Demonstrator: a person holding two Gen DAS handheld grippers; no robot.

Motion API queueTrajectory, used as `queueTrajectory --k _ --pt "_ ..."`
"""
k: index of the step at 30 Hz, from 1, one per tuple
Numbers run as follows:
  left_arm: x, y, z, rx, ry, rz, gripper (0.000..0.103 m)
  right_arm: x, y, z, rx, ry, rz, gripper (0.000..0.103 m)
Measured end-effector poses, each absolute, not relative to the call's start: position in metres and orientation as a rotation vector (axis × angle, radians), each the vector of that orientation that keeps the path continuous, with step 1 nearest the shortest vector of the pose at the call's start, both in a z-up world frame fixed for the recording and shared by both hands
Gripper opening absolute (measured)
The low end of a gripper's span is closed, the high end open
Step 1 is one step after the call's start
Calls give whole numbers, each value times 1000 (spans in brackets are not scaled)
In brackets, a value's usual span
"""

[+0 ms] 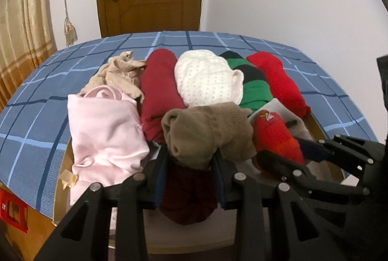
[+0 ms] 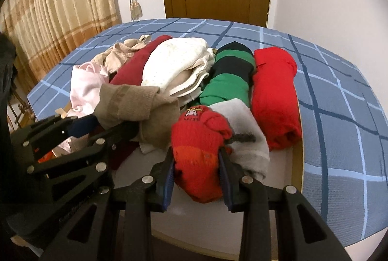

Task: Take underwear out of drawer
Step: 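Lower the red sock into the tray with the right tool while the left tool lowers the white sock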

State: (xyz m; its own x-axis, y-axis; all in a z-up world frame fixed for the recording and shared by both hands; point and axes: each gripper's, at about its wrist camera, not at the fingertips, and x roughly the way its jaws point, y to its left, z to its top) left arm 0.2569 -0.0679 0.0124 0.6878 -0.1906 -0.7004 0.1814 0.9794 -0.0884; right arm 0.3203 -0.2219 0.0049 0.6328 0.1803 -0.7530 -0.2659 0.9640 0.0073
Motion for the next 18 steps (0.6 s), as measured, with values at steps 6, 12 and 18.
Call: queueTrajectory --k 6,12,18 --pt "274 -67 6 -49 828 -200 32 325 -224 4 -85 848 246 36" --pt "266 -68 4 -15 809 -189 37 317 -217 3 -177 830 263 36" --pt "262 -53 -3 -97 853 -205 71 303 -231 6 -92 802 327 44"
